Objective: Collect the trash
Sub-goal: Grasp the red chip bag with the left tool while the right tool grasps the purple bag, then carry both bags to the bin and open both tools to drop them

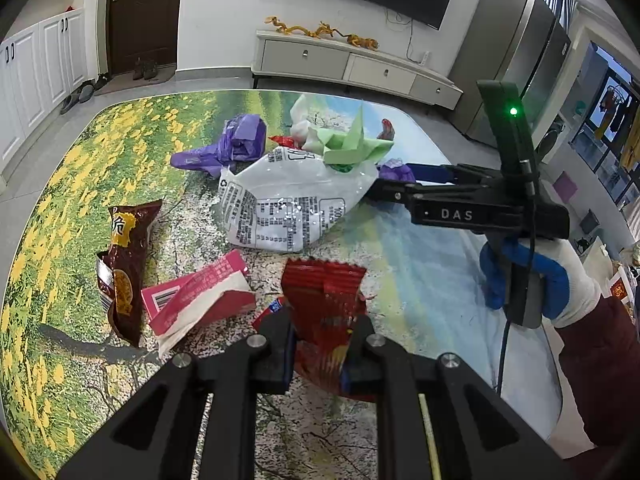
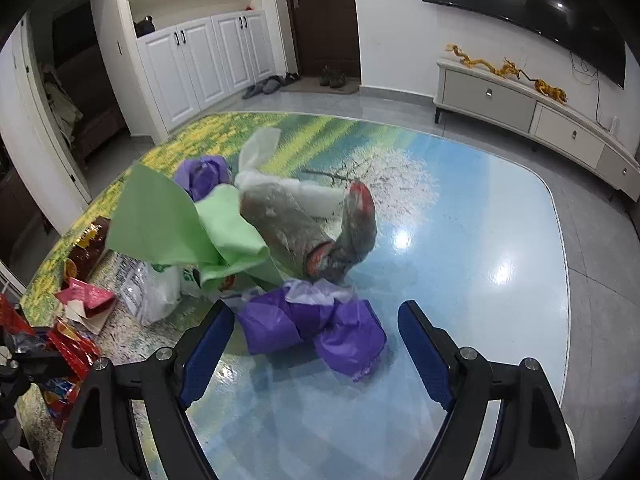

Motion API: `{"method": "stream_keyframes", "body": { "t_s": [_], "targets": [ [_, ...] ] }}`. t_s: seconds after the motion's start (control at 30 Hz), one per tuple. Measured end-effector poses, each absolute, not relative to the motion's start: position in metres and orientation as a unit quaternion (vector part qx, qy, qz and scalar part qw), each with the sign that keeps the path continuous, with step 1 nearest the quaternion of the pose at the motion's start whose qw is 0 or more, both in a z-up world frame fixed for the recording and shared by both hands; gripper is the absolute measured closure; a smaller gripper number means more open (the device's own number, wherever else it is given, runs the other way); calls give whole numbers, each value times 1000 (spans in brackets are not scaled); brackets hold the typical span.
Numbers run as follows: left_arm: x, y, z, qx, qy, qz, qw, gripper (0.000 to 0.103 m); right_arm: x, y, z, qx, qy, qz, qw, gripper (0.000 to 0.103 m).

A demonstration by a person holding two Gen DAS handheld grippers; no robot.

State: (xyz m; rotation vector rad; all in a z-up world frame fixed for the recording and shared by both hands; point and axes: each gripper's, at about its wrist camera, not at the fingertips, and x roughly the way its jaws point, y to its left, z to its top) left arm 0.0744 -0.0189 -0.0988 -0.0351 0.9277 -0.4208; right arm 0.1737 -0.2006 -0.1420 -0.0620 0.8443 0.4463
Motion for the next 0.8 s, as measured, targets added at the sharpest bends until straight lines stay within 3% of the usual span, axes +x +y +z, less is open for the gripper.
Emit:
{"method": "stream_keyframes", "body": {
  "t_s": [0.13,0.8],
  "targets": [
    [70,-21,-97,-16,441,-203,874,88,172,-201,-145,-22,419,226,879,49],
    [55,-69,-60,3,418,-246,874,88,64,-280,-107,95,359,205,906,53]
  ]
}}
